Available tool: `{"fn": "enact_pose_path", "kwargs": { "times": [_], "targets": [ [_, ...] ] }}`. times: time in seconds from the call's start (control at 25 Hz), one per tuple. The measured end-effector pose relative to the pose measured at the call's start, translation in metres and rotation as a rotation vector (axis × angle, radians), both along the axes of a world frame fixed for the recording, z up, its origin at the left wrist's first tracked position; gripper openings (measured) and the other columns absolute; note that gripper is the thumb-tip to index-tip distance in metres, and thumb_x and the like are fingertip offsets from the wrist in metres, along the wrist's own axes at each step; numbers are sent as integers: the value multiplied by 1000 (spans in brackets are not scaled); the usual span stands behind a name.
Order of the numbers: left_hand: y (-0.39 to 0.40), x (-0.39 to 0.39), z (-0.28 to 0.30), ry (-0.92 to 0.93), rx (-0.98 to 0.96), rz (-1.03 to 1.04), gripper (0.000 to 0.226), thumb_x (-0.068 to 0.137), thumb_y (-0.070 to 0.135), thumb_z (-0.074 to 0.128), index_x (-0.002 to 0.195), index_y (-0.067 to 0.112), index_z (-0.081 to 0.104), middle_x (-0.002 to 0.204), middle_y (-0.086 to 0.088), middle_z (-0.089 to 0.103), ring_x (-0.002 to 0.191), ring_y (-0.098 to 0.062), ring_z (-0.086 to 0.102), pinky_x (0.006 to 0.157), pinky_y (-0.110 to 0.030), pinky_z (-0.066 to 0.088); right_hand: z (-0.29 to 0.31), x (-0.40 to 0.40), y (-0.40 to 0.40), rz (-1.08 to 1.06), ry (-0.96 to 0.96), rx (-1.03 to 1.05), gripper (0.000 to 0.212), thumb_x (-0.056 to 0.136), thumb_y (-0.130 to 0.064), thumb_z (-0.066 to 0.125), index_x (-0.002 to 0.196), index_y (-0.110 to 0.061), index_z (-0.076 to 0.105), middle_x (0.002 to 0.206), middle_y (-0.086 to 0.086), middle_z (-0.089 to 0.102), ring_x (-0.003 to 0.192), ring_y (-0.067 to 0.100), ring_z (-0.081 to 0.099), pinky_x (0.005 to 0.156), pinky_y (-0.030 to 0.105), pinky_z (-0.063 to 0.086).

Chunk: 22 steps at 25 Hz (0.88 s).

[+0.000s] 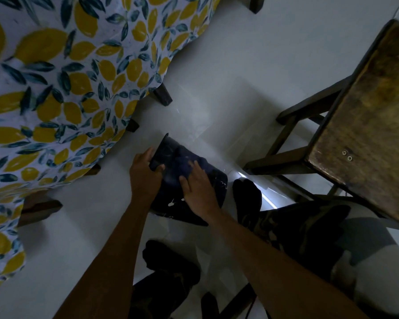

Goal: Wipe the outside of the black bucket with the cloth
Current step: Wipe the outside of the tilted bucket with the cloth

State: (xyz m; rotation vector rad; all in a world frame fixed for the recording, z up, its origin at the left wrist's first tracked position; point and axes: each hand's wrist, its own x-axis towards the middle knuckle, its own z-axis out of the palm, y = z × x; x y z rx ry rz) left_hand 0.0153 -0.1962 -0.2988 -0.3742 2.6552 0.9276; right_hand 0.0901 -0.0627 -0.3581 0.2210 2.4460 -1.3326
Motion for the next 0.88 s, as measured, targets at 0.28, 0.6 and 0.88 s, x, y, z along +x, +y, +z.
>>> {"fn": "enact_pose_path", "kwargs": {
  "times": [0.28, 0.6, 0.88],
  "targets": [
    [-12, 1, -3, -14, -15, 76, 46, 92, 12, 67, 137, 10, 57, 133, -17, 57, 122, -32, 54, 99, -32, 41, -5, 44, -4, 109, 315, 233, 28, 95, -22, 52, 114, -9, 68, 152, 4, 43, 139, 29, 38, 112, 37, 38],
    [-25, 4, -8, -6, 65, 111, 42, 92, 13, 67, 133, 16, 61, 127, -13, 61, 114, -29, 59, 96, -34, 48, -10, -17, 3, -144, 150, 20, 27, 87, -8, 56, 112, -7, 69, 111, 12, 64, 104, 33, 56, 94, 33, 41],
    [-21, 6, -2, 80, 107, 47, 40, 93, 12, 64, 132, 20, 63, 115, -3, 62, 99, -13, 58, 84, -18, 43, -17, -83, 21, -311, -187, 165, 22, 98, -29, 51, 108, -17, 67, 113, 12, 60, 102, 37, 56, 86, 48, 49]
  ]
}}
